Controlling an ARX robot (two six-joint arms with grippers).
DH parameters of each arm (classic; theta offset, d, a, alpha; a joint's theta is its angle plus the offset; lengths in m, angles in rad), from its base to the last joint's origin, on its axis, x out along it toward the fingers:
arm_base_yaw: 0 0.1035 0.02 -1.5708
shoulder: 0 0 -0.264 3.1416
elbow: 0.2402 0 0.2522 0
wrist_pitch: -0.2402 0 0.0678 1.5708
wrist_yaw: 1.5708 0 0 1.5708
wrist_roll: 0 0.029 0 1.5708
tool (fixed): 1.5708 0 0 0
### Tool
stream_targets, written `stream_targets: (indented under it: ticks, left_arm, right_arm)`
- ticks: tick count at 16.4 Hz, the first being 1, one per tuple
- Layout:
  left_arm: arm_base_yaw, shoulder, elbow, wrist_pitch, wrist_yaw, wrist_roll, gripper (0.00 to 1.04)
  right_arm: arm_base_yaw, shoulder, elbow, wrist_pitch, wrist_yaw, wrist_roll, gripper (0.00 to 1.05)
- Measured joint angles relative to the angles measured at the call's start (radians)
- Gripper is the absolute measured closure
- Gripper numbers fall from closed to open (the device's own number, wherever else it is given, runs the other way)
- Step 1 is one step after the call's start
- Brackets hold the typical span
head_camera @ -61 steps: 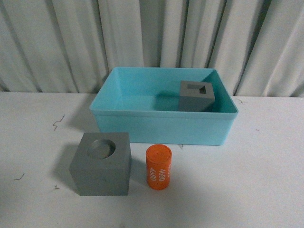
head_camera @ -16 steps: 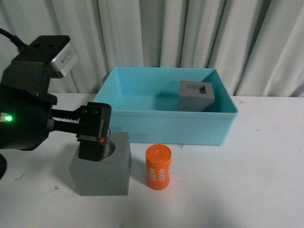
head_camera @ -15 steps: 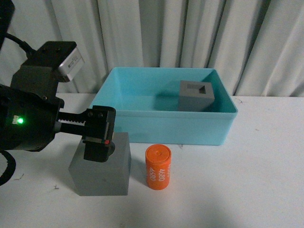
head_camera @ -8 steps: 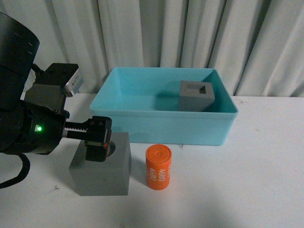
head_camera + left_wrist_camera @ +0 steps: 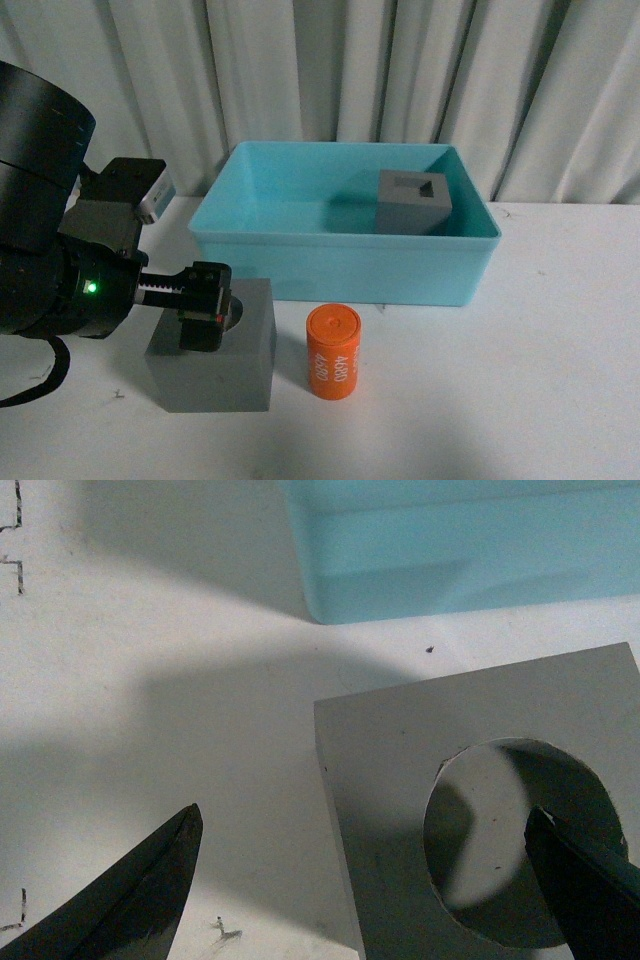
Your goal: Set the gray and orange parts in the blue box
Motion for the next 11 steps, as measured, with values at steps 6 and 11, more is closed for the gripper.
stream_targets:
  ticks: [6,11]
  left_arm:
    - [-0.016,0.03,-0.001,0.025,0.0,0.002,0.24]
    - [-0.035,0.029,-0.017,0.047,0.003,-0.006,0.74]
  right_arm:
    - [0.0,0.0,0.0,0.0,0.0,0.0,0.06]
    - [0.0,0.0,0.0,0.0,0.0,0.0,0.06]
